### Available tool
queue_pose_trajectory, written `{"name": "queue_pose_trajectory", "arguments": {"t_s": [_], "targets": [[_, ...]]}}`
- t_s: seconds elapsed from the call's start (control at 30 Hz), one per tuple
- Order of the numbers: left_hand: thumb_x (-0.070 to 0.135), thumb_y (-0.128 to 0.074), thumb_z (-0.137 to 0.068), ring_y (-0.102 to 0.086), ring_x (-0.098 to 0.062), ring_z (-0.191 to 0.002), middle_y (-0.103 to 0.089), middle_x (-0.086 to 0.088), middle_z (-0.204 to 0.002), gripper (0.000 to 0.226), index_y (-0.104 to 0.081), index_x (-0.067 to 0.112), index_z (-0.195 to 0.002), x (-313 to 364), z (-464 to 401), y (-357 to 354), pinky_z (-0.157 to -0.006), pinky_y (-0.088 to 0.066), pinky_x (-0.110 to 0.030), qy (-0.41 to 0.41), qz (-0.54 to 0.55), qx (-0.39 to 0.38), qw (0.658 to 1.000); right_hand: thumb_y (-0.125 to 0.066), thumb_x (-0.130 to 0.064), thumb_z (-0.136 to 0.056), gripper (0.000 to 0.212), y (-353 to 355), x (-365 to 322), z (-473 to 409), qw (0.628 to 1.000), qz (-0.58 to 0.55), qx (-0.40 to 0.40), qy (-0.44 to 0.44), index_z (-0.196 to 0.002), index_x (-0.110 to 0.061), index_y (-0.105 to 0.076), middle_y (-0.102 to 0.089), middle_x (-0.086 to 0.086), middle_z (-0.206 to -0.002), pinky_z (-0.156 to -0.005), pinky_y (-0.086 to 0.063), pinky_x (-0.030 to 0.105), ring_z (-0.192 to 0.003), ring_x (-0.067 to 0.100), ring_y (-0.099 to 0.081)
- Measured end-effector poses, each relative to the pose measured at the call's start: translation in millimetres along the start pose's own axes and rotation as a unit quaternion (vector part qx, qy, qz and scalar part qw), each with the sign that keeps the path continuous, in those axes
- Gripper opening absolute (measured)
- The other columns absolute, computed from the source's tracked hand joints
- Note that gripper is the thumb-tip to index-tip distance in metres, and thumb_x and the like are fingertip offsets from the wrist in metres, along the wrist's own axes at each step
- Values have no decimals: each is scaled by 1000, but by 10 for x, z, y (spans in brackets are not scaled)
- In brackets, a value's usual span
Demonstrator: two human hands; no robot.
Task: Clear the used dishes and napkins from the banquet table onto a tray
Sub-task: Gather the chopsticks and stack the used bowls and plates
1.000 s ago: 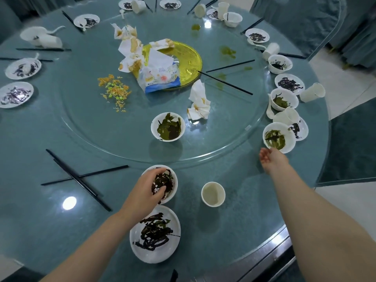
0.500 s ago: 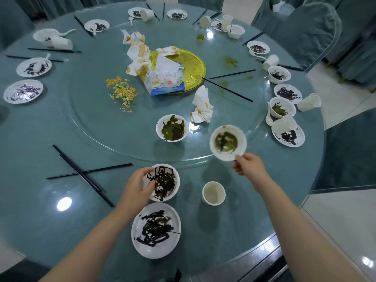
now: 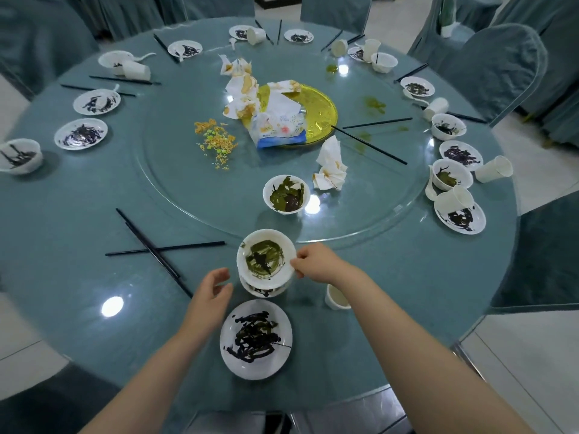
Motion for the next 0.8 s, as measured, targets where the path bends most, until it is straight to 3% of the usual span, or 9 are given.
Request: {"name": "queue_pose_trajectory", "arguments": {"t_s": [0.13,0.23,0.3,0.37,0.53,0.6,0.67,0.8], "targets": [[18,-54,-97,-56,-11,-113,-57,11,-124,30,-49,30,-124,-61,48,41,-98,-45,-34,7,21,6,1000,-52,-27,-91,24,-148,4,-99,996,80,-20,-17,-75,-12,-62,-66,4,-80,-63,-46,30,-71,18,-56],[19,-55,-96,-57,-10,-113,-57,14,-124,30,-49,33,-123,-82,78,63,-99,-46,-34,10,26,-1,1000,-54,-32,-91,24,-127,31,-106,990,138,21,-20,-72,-17,-50,-54,1,-75,-54,-37,27,-71,20,-52],[20,-55,-97,-57,-8,-113,-56,16,-126,33,-49,33,-127,-83,107,46,-101,-46,-36,10,24,-15,1000,-58,-34,-91,21,-110,22,-103,985,160,56,-13,-95,-14,-53,-58,3,-92,-62,-39,28,-87,24,-57],[21,-54,-97,-57,-4,-112,-54,17,-131,39,-47,30,-134,-69,133,11,-101,-44,-33,7,11,-32,999,-59,-32,-91,33,-133,10,-109,985,160,70,-6,-117,-15,-48,-59,5,-110,-71,-43,31,-98,25,-58],[20,-51,-98,-54,7,-109,-49,29,-127,46,-40,40,-137,65,175,-117,-94,-42,-23,-16,-17,-91,996,-56,-20,-89,25,-255,-34,-144,980,184,70,20,-113,-14,-50,-62,8,-111,-69,-46,34,-92,26,-58],[21,-50,-97,-53,4,-110,-46,19,-134,51,-36,42,-142,76,172,-165,-91,-44,-22,-36,-56,-104,992,-55,-16,-90,23,-290,-35,-150,977,198,75,20,-112,-12,-49,-62,10,-110,-68,-44,33,-93,27,-60],[24,-51,-96,-50,-5,-118,-36,11,-143,59,-27,37,-149,49,160,-185,-98,-45,-30,-52,-110,-103,987,-55,-15,-91,24,-313,-37,-152,976,204,79,18,-113,-11,-48,-62,12,-111,-69,-45,33,-95,29,-61],[30,-51,-95,-50,-9,-118,-28,11,-150,70,-12,31,-153,82,157,-194,-90,-49,-32,-95,-248,-95,960,-55,-15,-92,27,-342,-48,-173,967,239,84,15,-117,-10,-48,-61,12,-112,-69,-46,33,-97,29,-61]]}}
Point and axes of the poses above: each hand's wrist, its own z-axis away from the middle knuckle, its own y-axis out of the back of the hand, x = y × z, the point moved 6 cm from there along -z, towards the middle knuckle
